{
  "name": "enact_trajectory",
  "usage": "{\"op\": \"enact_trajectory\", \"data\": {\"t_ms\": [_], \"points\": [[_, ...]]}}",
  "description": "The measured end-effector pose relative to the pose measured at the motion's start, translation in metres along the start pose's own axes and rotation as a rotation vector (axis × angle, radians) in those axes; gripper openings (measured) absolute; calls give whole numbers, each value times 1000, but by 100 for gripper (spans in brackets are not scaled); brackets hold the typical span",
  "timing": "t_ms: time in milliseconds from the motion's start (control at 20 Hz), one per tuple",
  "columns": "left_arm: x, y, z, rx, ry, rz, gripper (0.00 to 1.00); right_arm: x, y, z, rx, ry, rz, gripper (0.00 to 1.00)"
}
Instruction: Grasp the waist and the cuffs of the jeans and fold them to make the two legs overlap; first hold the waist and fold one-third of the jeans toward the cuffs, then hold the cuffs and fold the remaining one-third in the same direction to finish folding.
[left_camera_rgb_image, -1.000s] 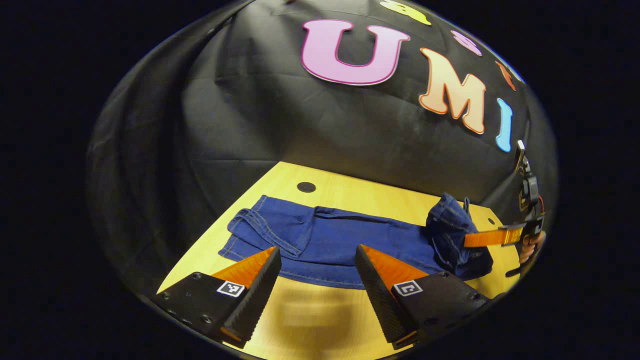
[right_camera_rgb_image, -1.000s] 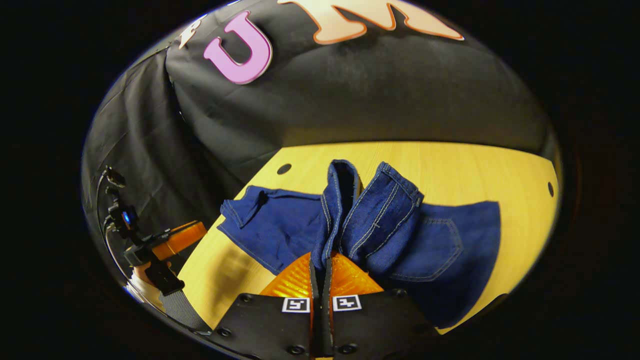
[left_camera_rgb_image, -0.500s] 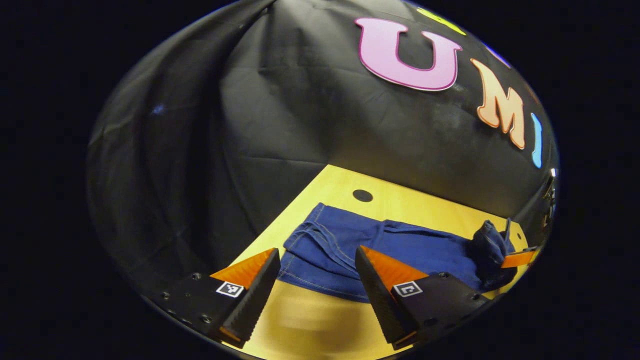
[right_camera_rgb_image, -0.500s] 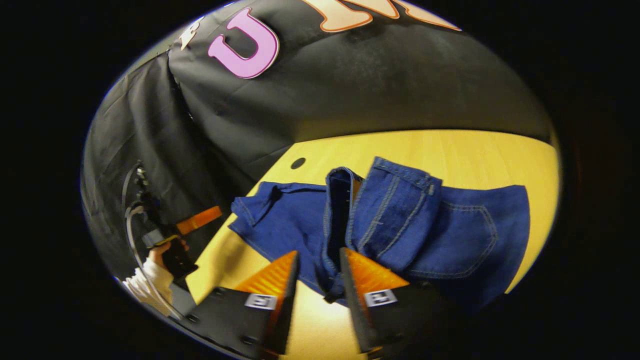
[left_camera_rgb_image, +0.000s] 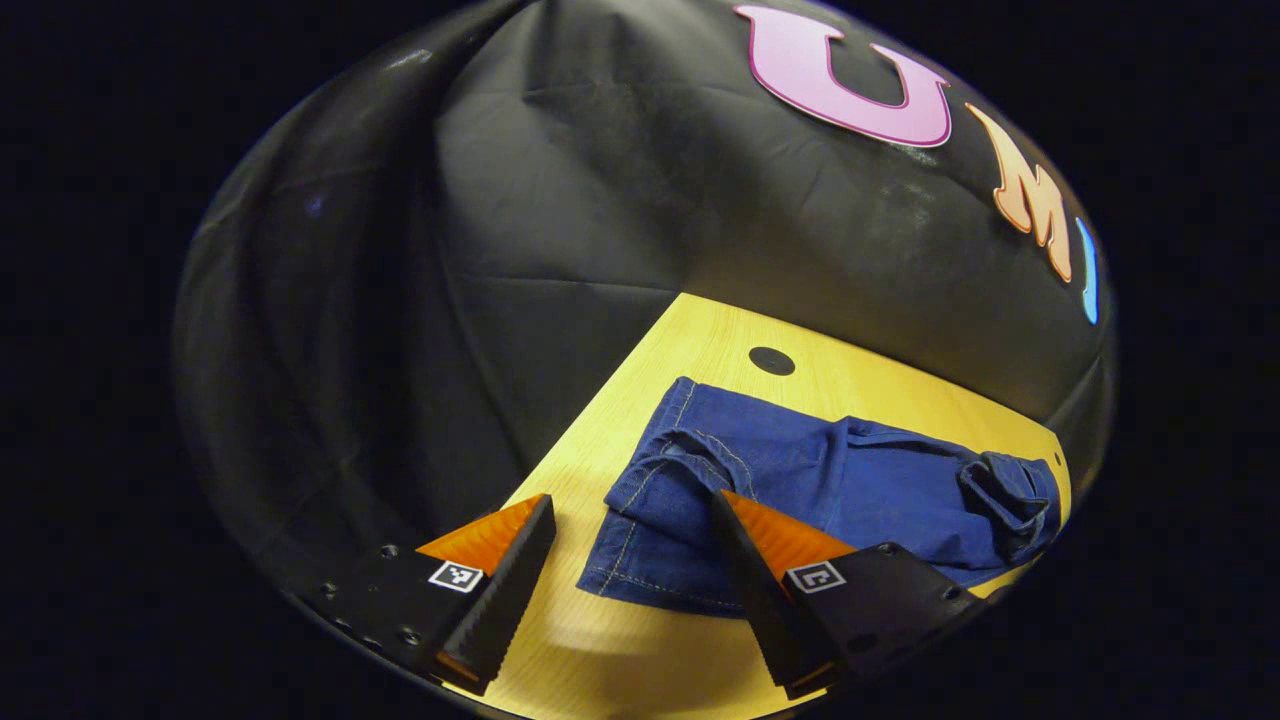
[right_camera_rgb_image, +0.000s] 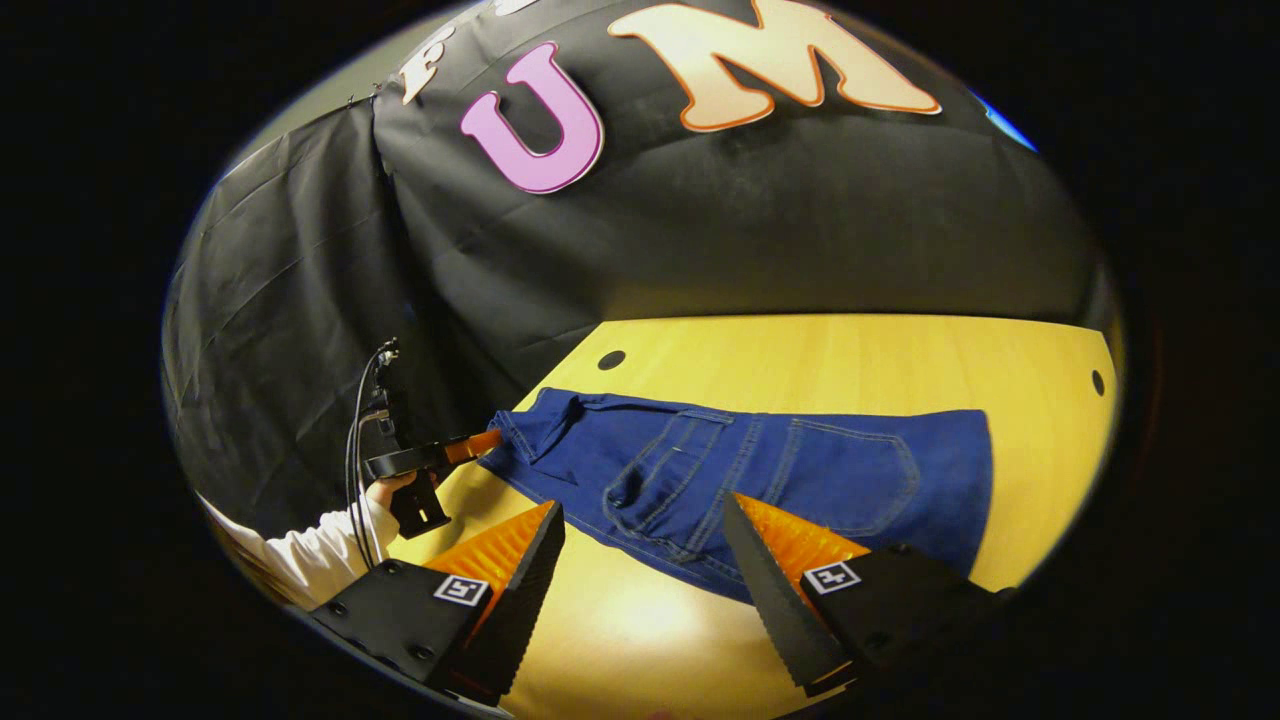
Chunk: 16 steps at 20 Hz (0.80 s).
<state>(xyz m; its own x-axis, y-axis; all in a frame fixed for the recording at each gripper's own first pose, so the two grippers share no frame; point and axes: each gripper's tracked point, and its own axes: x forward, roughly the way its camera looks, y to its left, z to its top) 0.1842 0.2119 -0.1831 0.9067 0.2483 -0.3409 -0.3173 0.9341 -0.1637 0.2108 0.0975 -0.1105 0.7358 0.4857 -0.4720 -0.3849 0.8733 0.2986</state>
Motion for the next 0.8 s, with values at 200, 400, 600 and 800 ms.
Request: {"op": "enact_trajectory", "data": {"t_ms": [200,400,600,800], "points": [[4,4,-8,17,30,3,92,-30,-34,12,32,-20,-91,93],[10,-1,-12,27,31,-3,91,-46,-63,18,86,-51,-163,98],[13,-18,-17,89,67,-22,90,-55,-77,13,124,-42,-203,94],[11,-20,-18,95,65,-47,67,-52,-84,13,157,-43,-222,94]]}}
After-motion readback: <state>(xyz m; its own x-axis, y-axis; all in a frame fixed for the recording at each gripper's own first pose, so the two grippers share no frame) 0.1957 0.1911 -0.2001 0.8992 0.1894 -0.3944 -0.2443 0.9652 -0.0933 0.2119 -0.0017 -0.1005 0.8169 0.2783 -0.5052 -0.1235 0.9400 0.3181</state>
